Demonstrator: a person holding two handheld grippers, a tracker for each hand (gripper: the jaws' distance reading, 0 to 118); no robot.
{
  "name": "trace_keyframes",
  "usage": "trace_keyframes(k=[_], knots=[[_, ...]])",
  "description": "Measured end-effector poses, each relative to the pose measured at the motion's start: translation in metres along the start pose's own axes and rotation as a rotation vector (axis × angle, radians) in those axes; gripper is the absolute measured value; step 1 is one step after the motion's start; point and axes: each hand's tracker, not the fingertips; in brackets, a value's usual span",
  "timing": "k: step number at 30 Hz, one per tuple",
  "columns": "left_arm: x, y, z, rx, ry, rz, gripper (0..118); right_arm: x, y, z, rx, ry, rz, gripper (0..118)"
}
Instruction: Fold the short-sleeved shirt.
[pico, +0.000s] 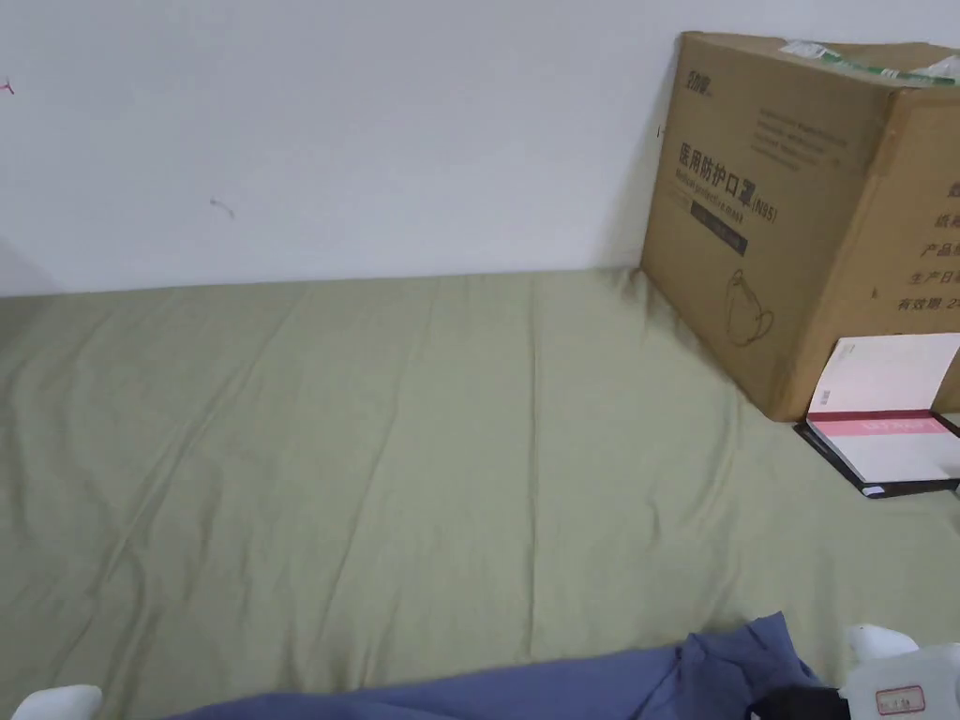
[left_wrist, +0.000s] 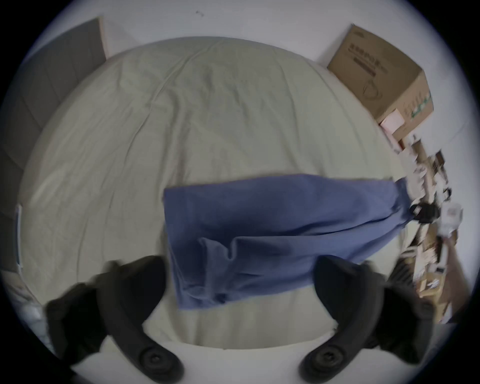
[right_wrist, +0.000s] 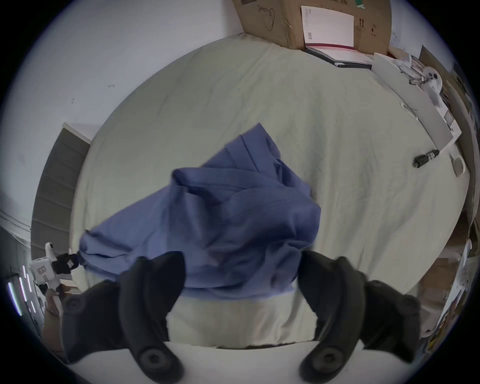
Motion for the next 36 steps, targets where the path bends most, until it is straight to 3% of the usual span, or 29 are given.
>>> trace_keyframes(k=[3, 5, 10, 13, 15, 16, 17, 18, 19, 20, 23, 25, 30, 33, 36], knots=[[0.007, 0.007, 0.041, 0.128, -0.066, 0.076, 114, -0.02, 0.004, 0.036, 0.099, 0.066, 0.055, 95], [0.021, 0.01, 0.074, 0.298, -0.091, 0.062, 114, -0.046, -0.002, 0.071, 0.287, 0.073, 0.143, 95], [0.096, -0.022, 0.152, 0.907, 0.119, -0.141, 114, -0.105, -0.031, 0.14, 0.88, 0.026, 0.367, 95], [0.123, -0.042, 0.164, 1.116, 0.164, -0.144, 114, -0.123, -0.057, 0.151, 1.147, 0.072, 0.366, 95], [0.126, -0.047, 0.16, 1.18, 0.17, -0.13, 113, -0.13, -0.06, 0.147, 1.137, 0.085, 0.28, 94], [0.131, -0.05, 0.161, 1.195, 0.171, -0.122, 111, -0.133, -0.055, 0.143, 1.048, 0.091, 0.286, 87], [0.135, -0.054, 0.161, 1.195, 0.161, -0.112, 100, -0.133, -0.056, 0.139, 1.022, 0.115, 0.316, 49], [0.138, -0.057, 0.161, 1.201, 0.145, -0.109, 79, -0.135, -0.06, 0.136, 1.053, 0.107, 0.326, 11], [0.14, -0.059, 0.16, 1.217, 0.124, -0.106, 47, -0.139, -0.065, 0.134, 1.09, 0.047, 0.337, 4], [0.142, -0.06, 0.16, 1.225, 0.12, -0.111, 3, -0.141, -0.066, 0.132, 1.119, -0.01, 0.331, 4], [0.148, -0.056, 0.159, 1.212, 0.198, -0.127, 0, -0.139, -0.068, 0.136, 1.127, 0.057, 0.334, 4], [0.141, -0.052, 0.162, 1.197, 0.089, -0.095, 0, -0.141, -0.07, 0.138, 1.154, 0.067, 0.327, 4], [0.131, -0.048, 0.179, 1.244, 0.098, -0.07, 0, -0.14, -0.063, 0.143, 1.168, 0.111, 0.307, 4], [0.108, -0.021, 0.187, 1.057, -0.005, -0.111, 0, -0.134, -0.055, 0.143, 1.099, 0.182, 0.318, 4], [0.06, 0.009, 0.173, 0.725, -0.176, -0.024, 0, -0.133, -0.052, 0.142, 1.069, 0.182, 0.328, 4]])
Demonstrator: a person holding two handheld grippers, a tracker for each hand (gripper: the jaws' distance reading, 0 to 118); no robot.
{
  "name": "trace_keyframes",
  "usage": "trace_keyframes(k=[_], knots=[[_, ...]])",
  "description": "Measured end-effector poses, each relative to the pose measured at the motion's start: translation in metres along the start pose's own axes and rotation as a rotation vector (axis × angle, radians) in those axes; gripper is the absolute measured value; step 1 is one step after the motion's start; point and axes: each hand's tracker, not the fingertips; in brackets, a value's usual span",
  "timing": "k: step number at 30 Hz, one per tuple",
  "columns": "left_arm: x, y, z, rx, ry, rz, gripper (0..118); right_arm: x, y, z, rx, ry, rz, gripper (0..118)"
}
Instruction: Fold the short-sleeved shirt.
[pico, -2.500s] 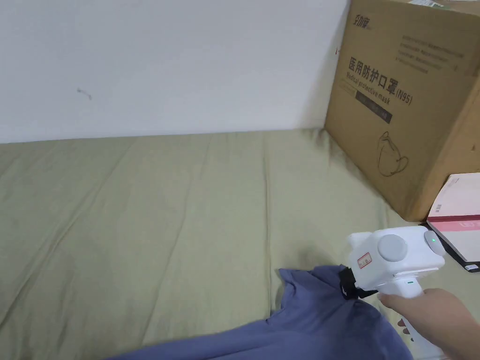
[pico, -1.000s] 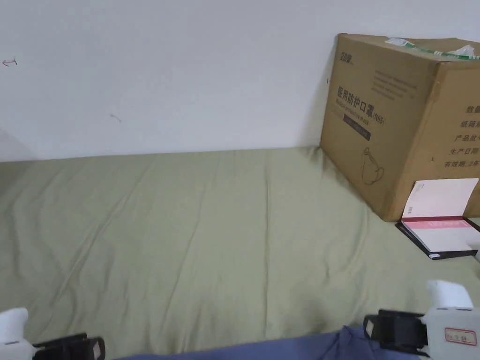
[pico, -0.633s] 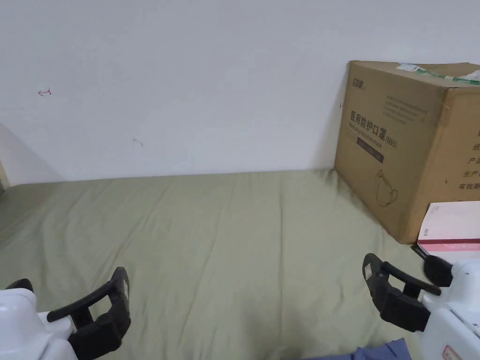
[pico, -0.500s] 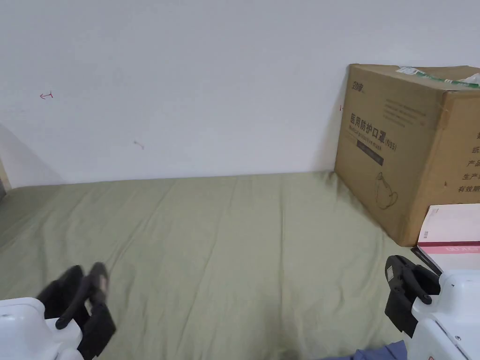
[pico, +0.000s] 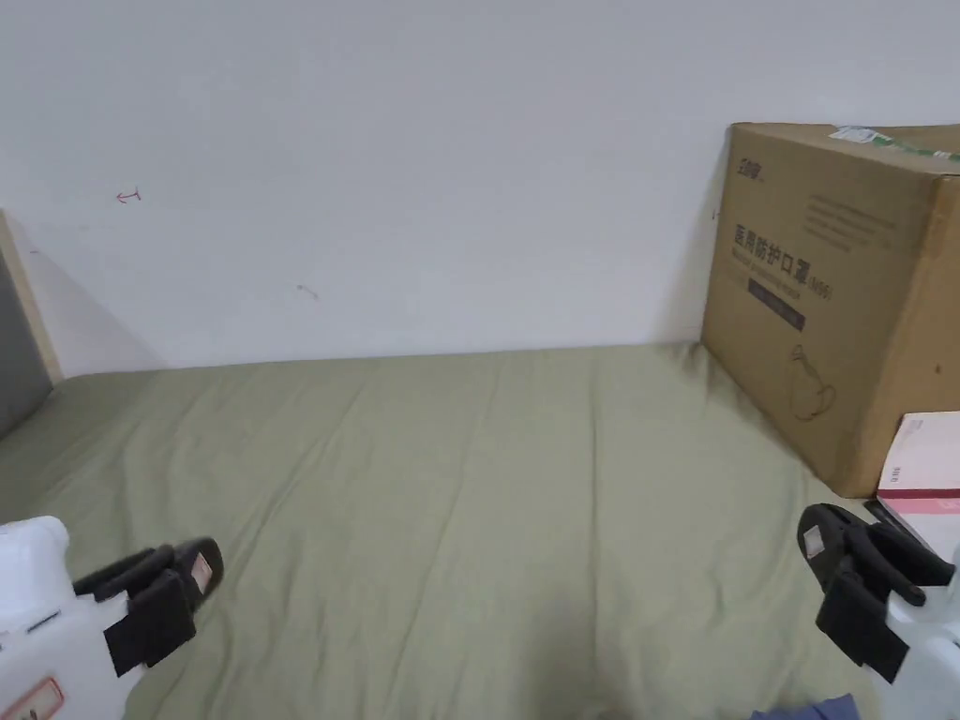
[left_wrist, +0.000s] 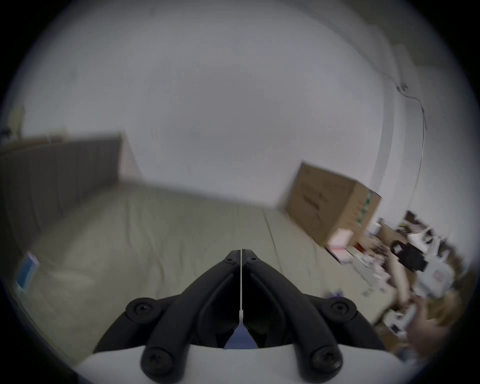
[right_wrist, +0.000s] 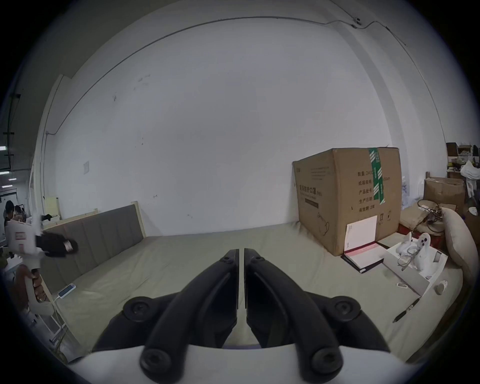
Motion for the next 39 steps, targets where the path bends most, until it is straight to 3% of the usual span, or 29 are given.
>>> trace_keyframes(k=[4, 6, 7, 9, 10, 11, 19, 24, 26, 27, 28, 29, 30, 32, 34, 39], knots=[[-0.104, -0.035, -0.05, -0.451, -0.134, 0.476, 0, 0.001, -0.005, -0.01, -0.114, 0.03, -0.012, 4], [-0.142, -0.063, -0.058, -0.496, -0.053, 0.547, 1, 0.002, -0.011, -0.014, -0.153, 0.031, -0.024, 4], [-0.147, -0.075, -0.058, -0.515, -0.036, 0.549, 10, 0.002, -0.015, -0.015, -0.166, 0.027, -0.028, 4], [-0.165, -0.091, -0.059, -0.514, -0.021, 0.547, 91, 0.002, -0.019, -0.017, -0.19, 0.015, -0.031, 4], [-0.172, -0.1, -0.061, -0.504, -0.034, 0.559, 112, 0.002, -0.021, -0.018, -0.204, 0.01, -0.034, 4], [-0.176, -0.108, -0.062, -0.524, -0.065, 0.603, 117, 0.003, -0.022, -0.02, -0.22, 0.013, -0.042, 4], [-0.196, -0.169, -0.106, -0.599, -0.316, 0.791, 118, 0.0, -0.027, -0.033, -0.308, 0.004, -0.079, 4], [-0.198, -0.182, -0.126, -0.492, -0.493, 0.929, 118, -0.001, -0.028, -0.038, -0.34, 0.01, -0.097, 4], [-0.2, -0.182, -0.123, -0.487, -0.503, 0.884, 117, -0.001, -0.028, -0.039, -0.353, 0.011, -0.105, 4], [-0.199, -0.182, -0.12, -0.473, -0.504, 0.855, 111, -0.001, -0.029, -0.04, -0.359, 0.012, -0.11, 4], [-0.201, -0.182, -0.116, -0.47, -0.441, 0.781, 94, -0.002, -0.029, -0.04, -0.366, 0.012, -0.114, 4], [-0.204, -0.183, -0.115, -0.48, -0.342, 0.719, 34, -0.002, -0.03, -0.041, -0.373, 0.011, -0.117, 4], [-0.205, -0.187, -0.115, -0.539, -0.162, 0.628, 12, -0.002, -0.032, -0.042, -0.382, 0.009, -0.12, 4], [-0.197, -0.186, -0.107, -0.46, -0.29, 0.753, 12, -0.001, -0.036, -0.044, -0.399, 0.003, -0.124, 4], [-0.182, -0.177, -0.111, -0.512, -0.152, 0.602, 12, 0.0, -0.039, -0.045, -0.414, -0.002, -0.131, 4], [-0.151, -0.135, -0.09, -0.489, 0.031, 0.399, 12, 0.004, -0.041, -0.045, -0.423, 0.003, -0.16, 4]])
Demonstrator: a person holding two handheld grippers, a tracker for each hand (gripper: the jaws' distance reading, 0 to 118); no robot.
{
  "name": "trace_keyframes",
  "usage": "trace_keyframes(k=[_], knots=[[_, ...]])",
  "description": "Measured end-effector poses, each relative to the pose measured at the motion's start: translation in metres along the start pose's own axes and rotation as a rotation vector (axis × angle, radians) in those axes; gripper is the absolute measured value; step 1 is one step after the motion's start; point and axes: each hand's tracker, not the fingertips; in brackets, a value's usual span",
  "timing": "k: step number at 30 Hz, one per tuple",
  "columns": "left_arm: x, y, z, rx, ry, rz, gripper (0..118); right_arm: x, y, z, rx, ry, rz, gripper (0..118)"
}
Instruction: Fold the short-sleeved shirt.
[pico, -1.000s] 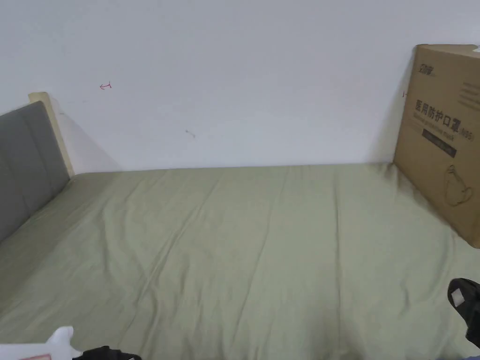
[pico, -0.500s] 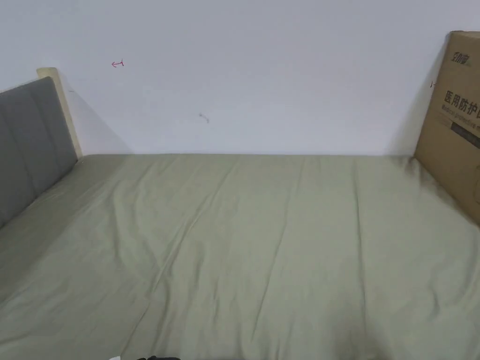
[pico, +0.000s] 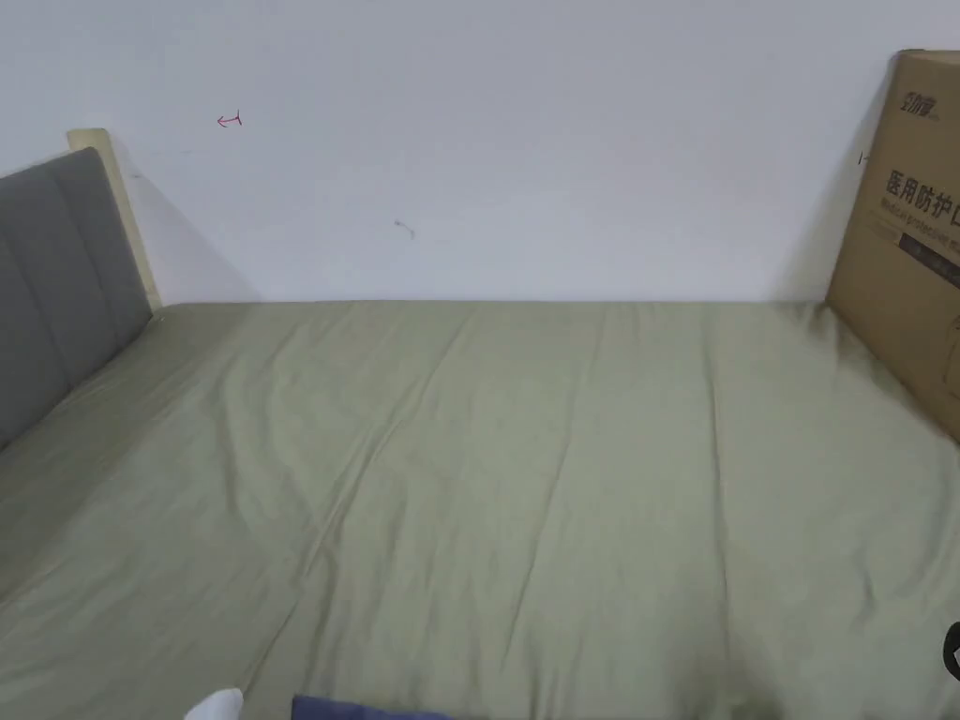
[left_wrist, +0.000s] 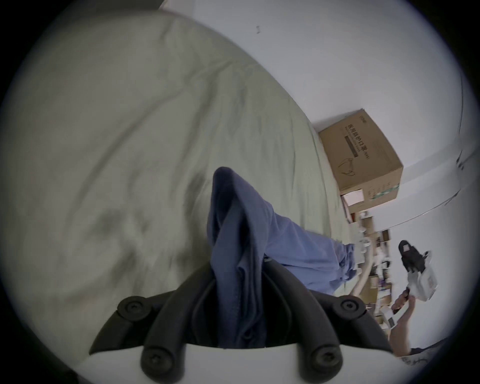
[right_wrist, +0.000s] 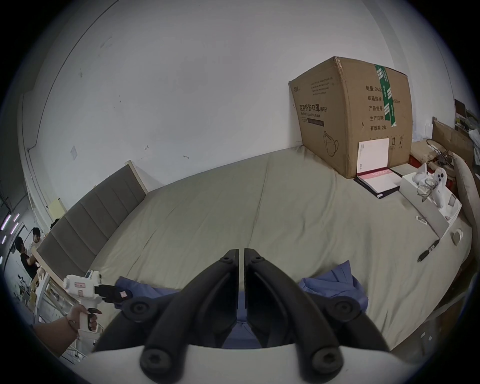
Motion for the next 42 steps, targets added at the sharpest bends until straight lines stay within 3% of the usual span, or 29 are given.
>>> trace_keyframes(k=[2, 6, 7, 8, 13, 19, 22, 23, 24, 25, 26, 27, 28, 29, 34, 36, 37, 40, 42], knots=[[0.021, 0.0, 0.029, 0.053, 0.111, -0.105, 12, 0.002, 0.0, 0.001, -0.001, 0.008, -0.011, 4], [0.057, -0.002, 0.06, 0.093, 0.613, -0.35, 12, 0.007, -0.002, 0.004, -0.001, 0.026, -0.027, 4], [0.061, -0.004, 0.062, 0.114, 0.645, -0.383, 12, 0.008, -0.003, 0.004, -0.003, 0.03, -0.031, 4], [0.07, -0.007, 0.063, 0.131, 0.612, -0.386, 12, 0.009, -0.004, 0.005, -0.004, 0.034, -0.036, 4], [0.131, -0.017, 0.027, -0.018, 0.118, -0.27, 12, 0.013, -0.008, 0.01, -0.01, 0.046, -0.053, 4], [0.2, -0.031, -0.082, -0.212, 0.045, -0.322, 12, 0.023, -0.011, 0.017, -0.016, 0.051, -0.082, 4], [0.201, -0.043, -0.141, -0.354, 0.114, -0.313, 13, 0.027, -0.013, 0.02, -0.027, 0.042, -0.084, 4], [0.196, -0.047, -0.153, -0.388, 0.126, -0.302, 17, 0.028, -0.013, 0.021, -0.031, 0.038, -0.085, 4], [0.19, -0.051, -0.158, -0.394, 0.097, -0.262, 30, 0.03, -0.014, 0.022, -0.033, 0.036, -0.089, 4], [0.181, -0.05, -0.155, -0.361, -0.011, -0.174, 53, 0.032, -0.014, 0.023, -0.034, 0.036, -0.094, 4], [0.175, -0.047, -0.148, -0.341, -0.16, -0.059, 91, 0.034, -0.014, 0.023, -0.036, 0.036, -0.099, 4], [0.173, -0.046, -0.143, -0.332, -0.269, 0.024, 111, 0.035, -0.015, 0.023, -0.036, 0.036, -0.102, 4], [0.171, -0.044, -0.133, -0.331, -0.337, 0.077, 118, 0.036, -0.015, 0.023, -0.038, 0.037, -0.105, 4], [0.168, -0.041, -0.127, -0.312, -0.348, 0.08, 118, 0.037, -0.015, 0.022, -0.04, 0.038, -0.107, 4], [0.202, -0.035, -0.056, -0.121, -0.181, -0.214, 118, 0.037, -0.014, 0.015, -0.047, 0.048, -0.118, 4], [0.206, -0.041, -0.043, -0.07, -0.037, -0.312, 114, 0.036, -0.013, 0.015, -0.042, 0.057, -0.124, 4], [0.208, -0.043, -0.039, -0.056, 0.023, -0.351, 105, 0.036, -0.013, 0.015, -0.039, 0.062, -0.125, 4], [0.212, -0.049, -0.053, -0.106, 0.109, -0.439, 10, 0.035, -0.011, 0.016, -0.038, 0.07, -0.115, 4], [0.214, -0.055, -0.076, -0.149, 0.211, -0.459, 6, 0.034, -0.011, 0.016, -0.04, 0.069, -0.106, 4]])
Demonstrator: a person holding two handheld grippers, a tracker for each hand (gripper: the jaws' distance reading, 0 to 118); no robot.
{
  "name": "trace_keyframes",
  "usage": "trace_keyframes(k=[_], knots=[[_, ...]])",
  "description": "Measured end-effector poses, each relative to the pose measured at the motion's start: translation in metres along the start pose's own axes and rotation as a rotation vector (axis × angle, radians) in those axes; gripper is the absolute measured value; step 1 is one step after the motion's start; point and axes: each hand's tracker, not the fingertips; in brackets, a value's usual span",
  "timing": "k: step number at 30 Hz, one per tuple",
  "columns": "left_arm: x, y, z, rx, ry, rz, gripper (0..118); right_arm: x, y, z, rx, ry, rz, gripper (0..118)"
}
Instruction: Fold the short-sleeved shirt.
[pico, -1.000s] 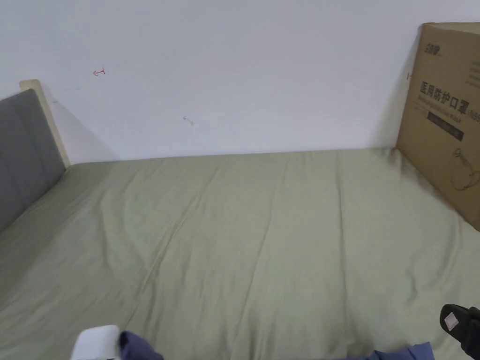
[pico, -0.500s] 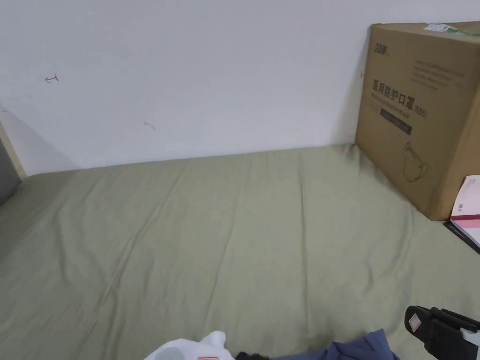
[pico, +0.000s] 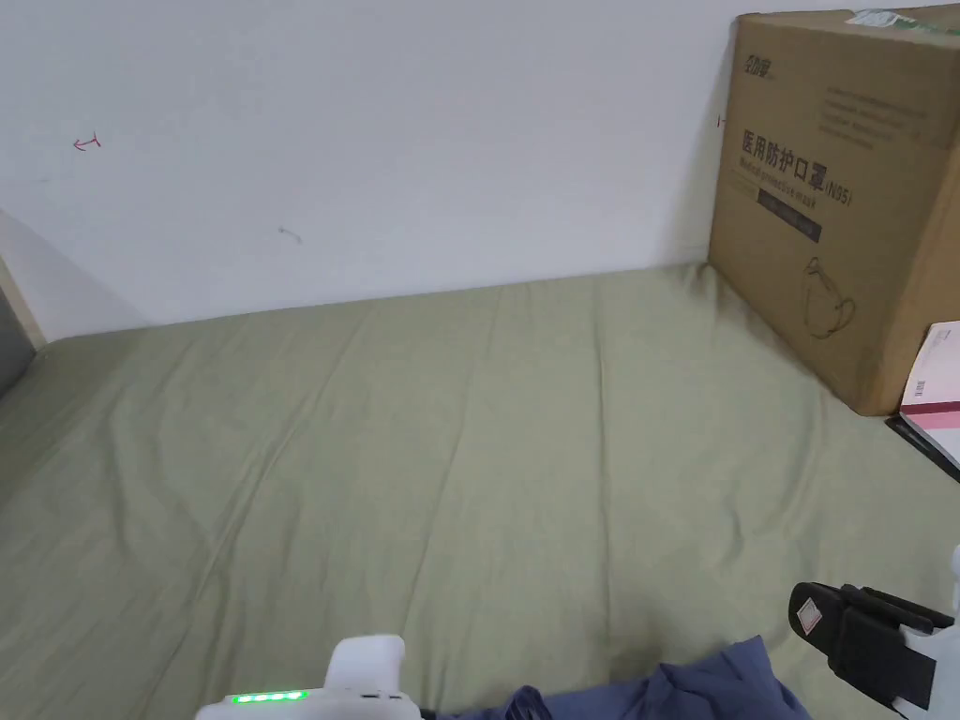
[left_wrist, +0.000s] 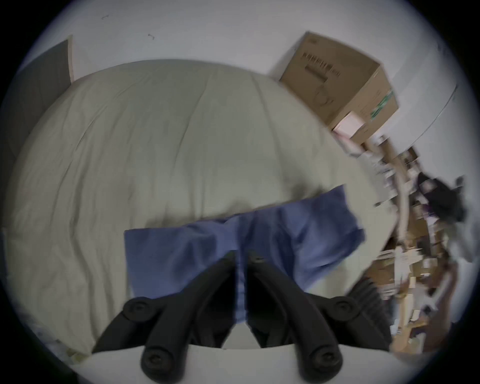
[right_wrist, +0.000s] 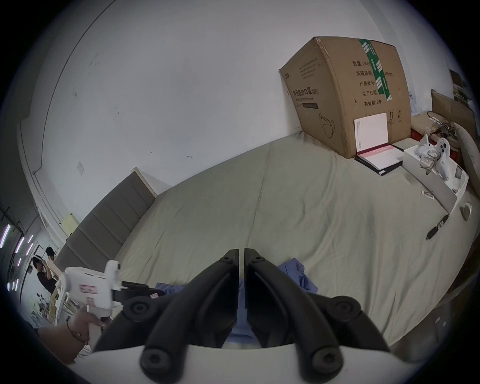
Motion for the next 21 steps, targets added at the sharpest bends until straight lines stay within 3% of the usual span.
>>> trace_keyframes(k=[2, 3, 6, 16, 19, 21], knots=[[0.007, 0.0, -0.024, -0.044, 0.187, -0.023, 7, 0.0, -0.001, 0.001, -0.002, 0.0, -0.001, 4], [0.011, 0.0, -0.033, -0.052, 0.21, -0.043, 7, 0.001, -0.001, 0.002, -0.002, 0.0, -0.005, 4], [0.024, -0.005, -0.053, -0.067, 0.046, -0.022, 7, 0.003, -0.003, 0.004, -0.005, -0.004, -0.006, 4], [0.084, -0.01, -0.084, -0.077, 0.043, -0.205, 6, 0.009, -0.006, 0.003, -0.02, -0.018, -0.016, 4], [0.074, -0.004, -0.089, -0.094, -0.004, -0.184, 7, 0.007, -0.008, 0.002, -0.027, -0.015, -0.02, 4], [0.058, 0.0, -0.077, -0.092, -0.115, -0.089, 7, 0.005, -0.008, 0.001, -0.036, -0.01, -0.017, 4]])
